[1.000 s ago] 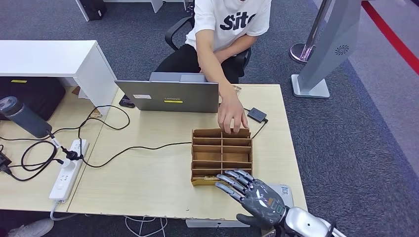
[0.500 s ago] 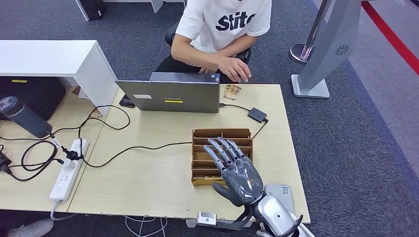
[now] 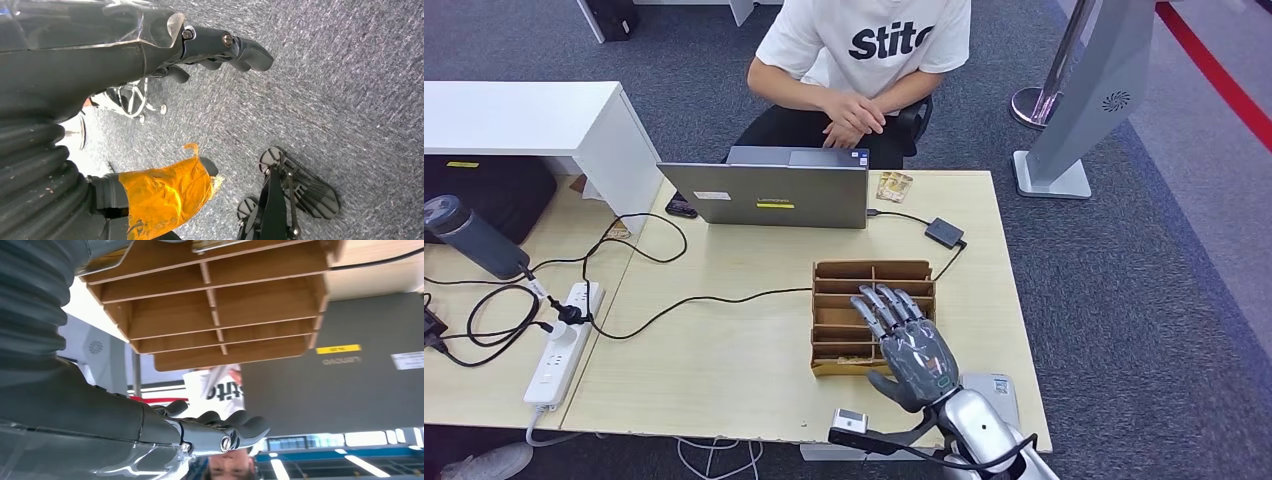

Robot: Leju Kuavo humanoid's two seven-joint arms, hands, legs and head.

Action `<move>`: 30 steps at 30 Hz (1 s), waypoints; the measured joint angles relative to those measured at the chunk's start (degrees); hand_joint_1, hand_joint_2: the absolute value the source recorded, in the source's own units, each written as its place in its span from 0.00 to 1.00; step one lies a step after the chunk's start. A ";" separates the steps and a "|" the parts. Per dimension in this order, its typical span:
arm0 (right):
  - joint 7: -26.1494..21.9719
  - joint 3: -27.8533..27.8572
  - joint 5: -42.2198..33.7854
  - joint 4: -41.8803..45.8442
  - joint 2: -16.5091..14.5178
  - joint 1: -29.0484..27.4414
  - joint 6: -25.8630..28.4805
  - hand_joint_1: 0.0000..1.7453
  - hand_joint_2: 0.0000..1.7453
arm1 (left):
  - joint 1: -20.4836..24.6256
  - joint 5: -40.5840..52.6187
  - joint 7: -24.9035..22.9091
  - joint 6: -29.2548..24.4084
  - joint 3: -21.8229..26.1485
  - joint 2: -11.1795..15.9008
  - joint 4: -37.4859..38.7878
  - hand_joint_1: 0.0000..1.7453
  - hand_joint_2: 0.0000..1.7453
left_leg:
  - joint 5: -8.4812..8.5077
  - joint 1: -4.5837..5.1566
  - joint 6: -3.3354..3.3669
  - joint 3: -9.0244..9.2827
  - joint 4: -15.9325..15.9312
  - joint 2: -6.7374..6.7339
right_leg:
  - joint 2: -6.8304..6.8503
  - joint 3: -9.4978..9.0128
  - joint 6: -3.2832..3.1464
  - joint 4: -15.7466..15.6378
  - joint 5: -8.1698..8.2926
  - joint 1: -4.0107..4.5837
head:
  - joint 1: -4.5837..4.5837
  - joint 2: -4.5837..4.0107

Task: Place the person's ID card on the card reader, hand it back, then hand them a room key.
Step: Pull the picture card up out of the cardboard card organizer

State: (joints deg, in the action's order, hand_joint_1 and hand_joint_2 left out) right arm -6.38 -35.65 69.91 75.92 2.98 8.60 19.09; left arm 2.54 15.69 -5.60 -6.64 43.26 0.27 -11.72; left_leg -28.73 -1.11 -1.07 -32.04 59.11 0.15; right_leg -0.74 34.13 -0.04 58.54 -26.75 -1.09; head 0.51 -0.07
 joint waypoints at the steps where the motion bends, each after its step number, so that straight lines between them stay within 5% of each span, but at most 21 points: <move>1: 0.00 0.46 -0.16 -0.11 0.04 -0.03 -0.05 0.00 1.00 | 0.00 0.02 0.00 -0.02 0.09 0.01 0.00 0.00 1.00 | 0.00 0.00 0.00 0.00 0.00 0.00 | 0.00 0.00 0.00 0.00 0.00 0.00 | -0.01 0.00; 13: 2.48 7.07 2.80 -0.03 1.56 -1.28 -0.43 0.00 1.00 | -0.01 0.49 0.00 -0.25 1.16 -0.01 0.00 0.00 1.00 | 0.00 0.00 0.00 0.00 0.01 0.00 | 0.00 0.00 0.00 -0.02 0.00 -0.01 | 0.01 0.00; 30: -8.40 11.07 -8.34 6.35 5.25 -4.46 -2.49 0.00 1.00 | -0.01 0.81 -0.02 -0.46 2.93 -0.01 0.00 0.00 1.00 | -0.01 0.00 0.01 0.00 0.01 0.00 | -0.01 0.00 0.00 -0.02 0.00 -0.01 | 0.01 0.00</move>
State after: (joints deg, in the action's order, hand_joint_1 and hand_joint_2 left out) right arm -14.78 -24.57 61.57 82.28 8.23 4.14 16.60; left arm 2.53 16.50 -5.62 -7.10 46.19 0.26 -11.72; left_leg -28.73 -1.11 -1.07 -32.04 59.12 0.15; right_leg -0.75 34.13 -0.04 58.52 -26.75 -1.10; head 0.52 -0.07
